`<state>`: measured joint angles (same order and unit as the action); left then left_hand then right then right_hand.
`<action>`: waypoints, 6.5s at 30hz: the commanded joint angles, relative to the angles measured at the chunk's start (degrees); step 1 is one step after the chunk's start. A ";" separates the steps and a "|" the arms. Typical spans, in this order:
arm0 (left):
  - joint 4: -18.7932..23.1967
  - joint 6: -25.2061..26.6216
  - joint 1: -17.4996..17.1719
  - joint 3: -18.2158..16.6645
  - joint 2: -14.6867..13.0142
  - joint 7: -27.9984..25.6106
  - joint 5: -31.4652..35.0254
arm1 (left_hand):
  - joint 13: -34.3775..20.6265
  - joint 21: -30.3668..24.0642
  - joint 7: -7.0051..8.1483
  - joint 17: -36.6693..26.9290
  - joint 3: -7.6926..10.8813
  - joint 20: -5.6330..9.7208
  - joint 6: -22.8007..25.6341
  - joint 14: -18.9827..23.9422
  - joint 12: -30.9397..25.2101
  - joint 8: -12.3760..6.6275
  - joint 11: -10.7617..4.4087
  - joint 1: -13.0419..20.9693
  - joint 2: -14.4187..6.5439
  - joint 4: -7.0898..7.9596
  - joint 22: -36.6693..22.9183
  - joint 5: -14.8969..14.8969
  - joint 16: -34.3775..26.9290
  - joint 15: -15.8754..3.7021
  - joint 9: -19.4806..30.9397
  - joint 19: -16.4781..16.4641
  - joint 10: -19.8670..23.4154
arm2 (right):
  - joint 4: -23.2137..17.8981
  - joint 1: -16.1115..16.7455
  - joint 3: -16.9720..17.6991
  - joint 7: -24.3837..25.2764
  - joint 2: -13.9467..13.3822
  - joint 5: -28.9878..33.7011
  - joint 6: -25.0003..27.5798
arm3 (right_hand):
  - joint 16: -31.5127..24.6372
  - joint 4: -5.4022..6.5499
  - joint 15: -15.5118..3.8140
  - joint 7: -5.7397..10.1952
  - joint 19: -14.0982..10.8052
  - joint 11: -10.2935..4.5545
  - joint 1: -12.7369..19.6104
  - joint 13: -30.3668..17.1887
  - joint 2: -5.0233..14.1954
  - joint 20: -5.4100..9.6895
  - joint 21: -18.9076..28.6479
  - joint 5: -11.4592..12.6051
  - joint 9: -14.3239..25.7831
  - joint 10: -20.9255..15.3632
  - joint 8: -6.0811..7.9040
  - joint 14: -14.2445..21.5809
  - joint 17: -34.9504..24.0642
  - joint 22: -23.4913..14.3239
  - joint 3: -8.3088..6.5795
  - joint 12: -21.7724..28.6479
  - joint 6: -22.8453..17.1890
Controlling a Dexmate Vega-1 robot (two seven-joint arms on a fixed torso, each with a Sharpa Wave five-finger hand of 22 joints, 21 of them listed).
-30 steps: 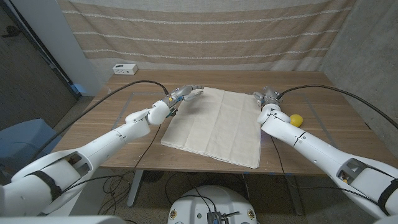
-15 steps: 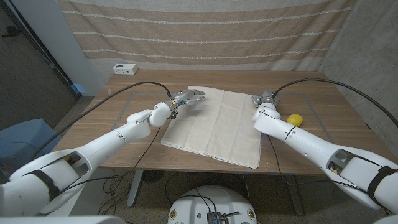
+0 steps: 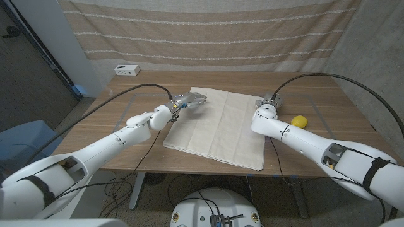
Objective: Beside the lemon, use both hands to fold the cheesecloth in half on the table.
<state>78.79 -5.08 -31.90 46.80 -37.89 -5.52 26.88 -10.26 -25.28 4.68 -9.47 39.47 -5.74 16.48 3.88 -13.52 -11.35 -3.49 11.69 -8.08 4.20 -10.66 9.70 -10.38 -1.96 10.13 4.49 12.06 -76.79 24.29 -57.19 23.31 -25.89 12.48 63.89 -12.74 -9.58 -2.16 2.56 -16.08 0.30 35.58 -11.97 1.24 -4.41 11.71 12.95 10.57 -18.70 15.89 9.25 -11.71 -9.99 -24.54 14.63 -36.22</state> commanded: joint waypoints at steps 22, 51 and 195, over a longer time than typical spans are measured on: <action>-4.37 1.09 2.64 1.76 1.82 3.68 -0.46 | -0.29 -0.09 0.86 -0.16 -0.15 0.31 -0.31 -0.05 0.81 0.74 -0.53 -1.17 0.07 0.71 -0.11 0.35 0.20 -2.20 0.12 -0.96 0.20 | -11.61 14.61 18.57 6.31 -5.91 -10.36 -34.55 | -7.00 -0.26 -6.90 -4.79 -11.04 -2.86 19.45 -0.02 6.49 2.39 2.31 -2.24 1.19 -20.01 6.93 18.10 -1.54 -0.40 -1.91 3.28 -27.05; -3.63 1.49 2.16 1.85 1.25 3.37 -1.45 | -0.30 0.51 1.66 -0.09 -0.10 0.85 -3.02 -1.60 1.81 1.38 -0.95 -1.75 -0.02 0.93 -0.12 0.45 0.56 -2.74 0.13 -0.46 -1.44 | -11.69 17.95 22.34 9.75 -3.97 -7.63 -56.17 | -46.24 0.18 -10.78 -9.96 -29.50 -1.10 33.51 -11.12 6.57 8.64 17.54 -2.35 3.69 -26.42 8.30 42.62 -45.28 -6.68 3.05 12.97 -25.23; -8.82 -13.01 -0.36 -3.64 -0.29 -6.47 -2.24 | -1.16 0.35 -0.93 -0.67 4.20 -1.76 2.59 5.33 3.05 1.30 -0.23 -1.91 -1.86 -1.20 -1.08 0.38 0.66 -1.39 0.73 -6.13 3.51 | -28.86 10.84 5.75 2.22 -2.49 4.99 -6.88 | -4.09 9.15 -2.87 0.41 -0.92 1.46 0.68 -3.46 3.14 -1.44 22.26 -2.77 1.17 -6.61 -2.60 17.07 -18.89 -0.48 17.37 5.36 8.33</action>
<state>74.53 -16.36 -36.57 40.08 -40.48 -15.73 23.71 -11.45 -24.99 3.49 -10.02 43.58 -7.37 19.28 9.60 -10.56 -10.15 -3.81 10.03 -7.80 2.62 -11.61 9.95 -9.52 -2.37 10.65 -2.02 16.03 -80.15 27.30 -53.57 24.34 -23.53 13.93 43.71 -16.74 -0.49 -2.46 3.18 -17.08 1.53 36.87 -15.05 4.72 -5.43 34.10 10.15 11.61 -25.15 13.44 26.47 -30.18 -10.28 -7.64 19.40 -27.03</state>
